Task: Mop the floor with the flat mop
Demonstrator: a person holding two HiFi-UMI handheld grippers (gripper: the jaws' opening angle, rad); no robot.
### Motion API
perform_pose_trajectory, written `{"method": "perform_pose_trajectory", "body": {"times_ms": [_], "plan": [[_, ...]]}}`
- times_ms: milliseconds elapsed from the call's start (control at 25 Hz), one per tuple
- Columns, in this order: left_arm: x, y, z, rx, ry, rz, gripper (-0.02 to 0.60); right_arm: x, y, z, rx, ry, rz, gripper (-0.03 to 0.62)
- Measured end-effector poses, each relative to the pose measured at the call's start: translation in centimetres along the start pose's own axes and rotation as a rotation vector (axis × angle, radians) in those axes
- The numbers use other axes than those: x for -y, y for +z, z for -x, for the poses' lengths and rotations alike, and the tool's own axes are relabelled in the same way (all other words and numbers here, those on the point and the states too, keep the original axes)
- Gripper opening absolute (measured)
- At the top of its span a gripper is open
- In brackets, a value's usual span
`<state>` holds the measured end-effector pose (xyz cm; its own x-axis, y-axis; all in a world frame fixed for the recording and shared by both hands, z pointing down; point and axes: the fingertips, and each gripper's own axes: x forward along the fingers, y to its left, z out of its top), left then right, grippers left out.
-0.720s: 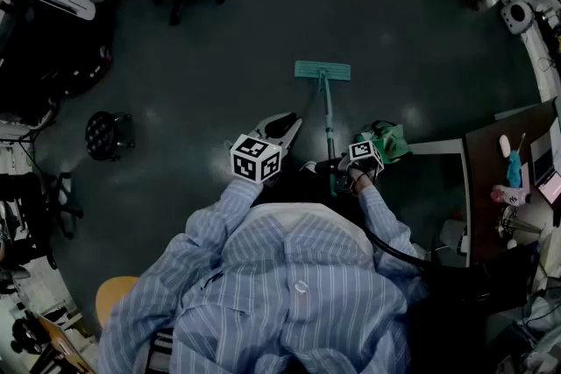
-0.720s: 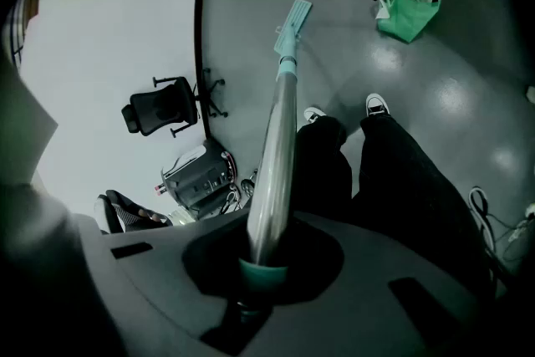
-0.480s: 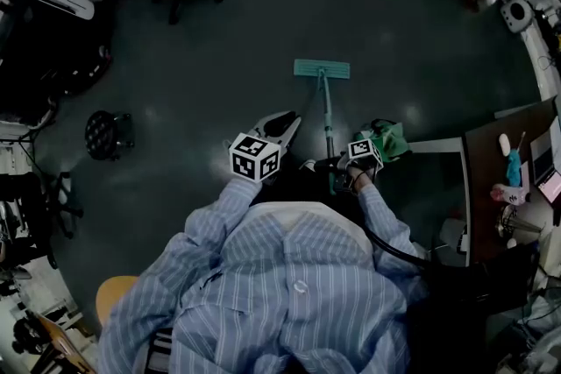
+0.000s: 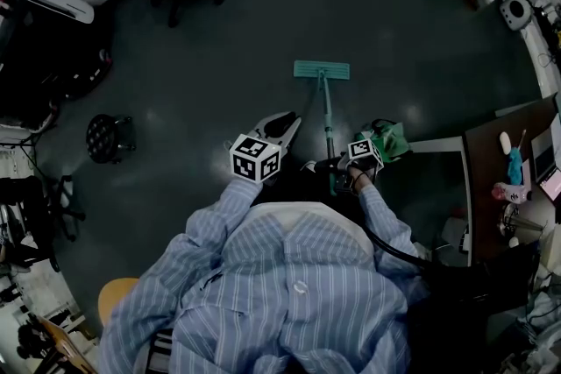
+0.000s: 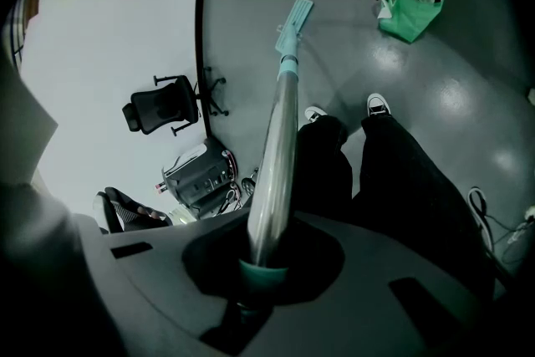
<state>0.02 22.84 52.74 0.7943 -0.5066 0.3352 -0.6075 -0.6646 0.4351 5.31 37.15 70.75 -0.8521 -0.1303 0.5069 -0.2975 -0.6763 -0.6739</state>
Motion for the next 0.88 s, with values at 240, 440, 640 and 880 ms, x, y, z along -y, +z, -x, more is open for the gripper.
{"method": "perform_pose_trajectory", "body": {"times_ms": [240,440,640,880], "plan": [[0.3,1.1,-0.1,0.028,0.000,-0.027,0.060,-0.3,-0.1,0.6,-0.019,-0.022,0.030,0.021],[0.6,3.2,0.0,0.063,0.002,-0.055,0.060,-0.6,0.0,1.6,-0.050,-0.056,0.064,0.021],[-0.9,4.8,0.4,0.062,0.031,-0.096,0.060,-1.0,0.2,1.8,-0.060,-0.045,0.065,0.021],[-3.8,6.0,-0.6,0.062,0.058,-0.059,0.060,-3.4,1.0,2.3,-0.074,-0.014,0.075,0.028]]}}
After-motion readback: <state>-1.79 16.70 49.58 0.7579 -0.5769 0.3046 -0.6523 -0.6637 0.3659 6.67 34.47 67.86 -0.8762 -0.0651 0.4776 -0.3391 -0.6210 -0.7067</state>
